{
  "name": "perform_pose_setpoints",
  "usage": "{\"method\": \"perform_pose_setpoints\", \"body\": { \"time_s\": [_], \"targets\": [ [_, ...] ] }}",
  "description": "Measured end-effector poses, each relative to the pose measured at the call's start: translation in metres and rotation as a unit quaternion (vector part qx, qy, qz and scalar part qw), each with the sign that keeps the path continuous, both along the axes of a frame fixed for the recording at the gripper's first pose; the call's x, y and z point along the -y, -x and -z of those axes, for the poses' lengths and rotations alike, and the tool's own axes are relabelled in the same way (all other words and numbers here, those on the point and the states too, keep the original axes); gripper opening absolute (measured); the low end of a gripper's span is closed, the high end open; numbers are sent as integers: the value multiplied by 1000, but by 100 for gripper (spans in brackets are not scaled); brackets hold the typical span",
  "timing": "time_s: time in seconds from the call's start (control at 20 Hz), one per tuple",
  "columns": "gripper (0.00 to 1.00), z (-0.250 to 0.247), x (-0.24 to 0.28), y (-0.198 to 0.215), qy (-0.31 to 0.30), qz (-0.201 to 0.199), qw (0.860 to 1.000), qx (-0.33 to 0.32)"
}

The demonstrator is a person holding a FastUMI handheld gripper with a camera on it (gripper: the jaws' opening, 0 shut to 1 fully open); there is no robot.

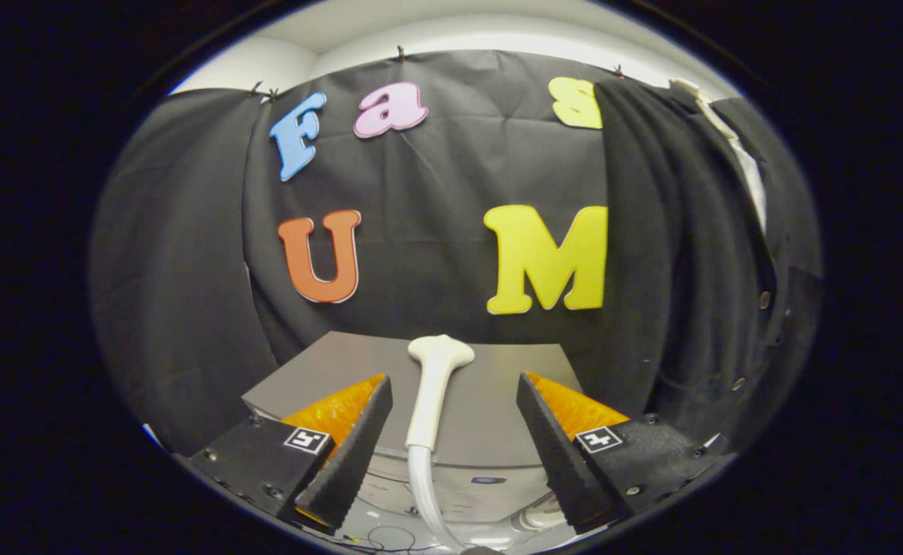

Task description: Iron the clothes twice with a garment steamer, once on the left side and once on the right side.

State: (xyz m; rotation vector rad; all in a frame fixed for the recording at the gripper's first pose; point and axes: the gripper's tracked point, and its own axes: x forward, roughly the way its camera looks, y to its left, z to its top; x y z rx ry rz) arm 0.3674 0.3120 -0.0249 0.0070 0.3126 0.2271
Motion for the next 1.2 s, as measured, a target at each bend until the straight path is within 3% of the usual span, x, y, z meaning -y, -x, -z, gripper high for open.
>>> {"method": "perform_pose_setpoints", "body": {
  "time_s": [0.2,0.25,0.5,0.6,0.9,1.2],
  "targets": [
    [98,45,-34,-43,25,-8,998,-53],
    [94,59,-38,-52,34,-8,997,-69],
    [86,111,-44,-88,42,15,990,-132],
    [80,119,-42,-94,39,21,989,-144],
    [42,130,-48,-95,38,30,985,-164],
    [39,128,-47,-92,50,25,973,-225]
  ]
}}
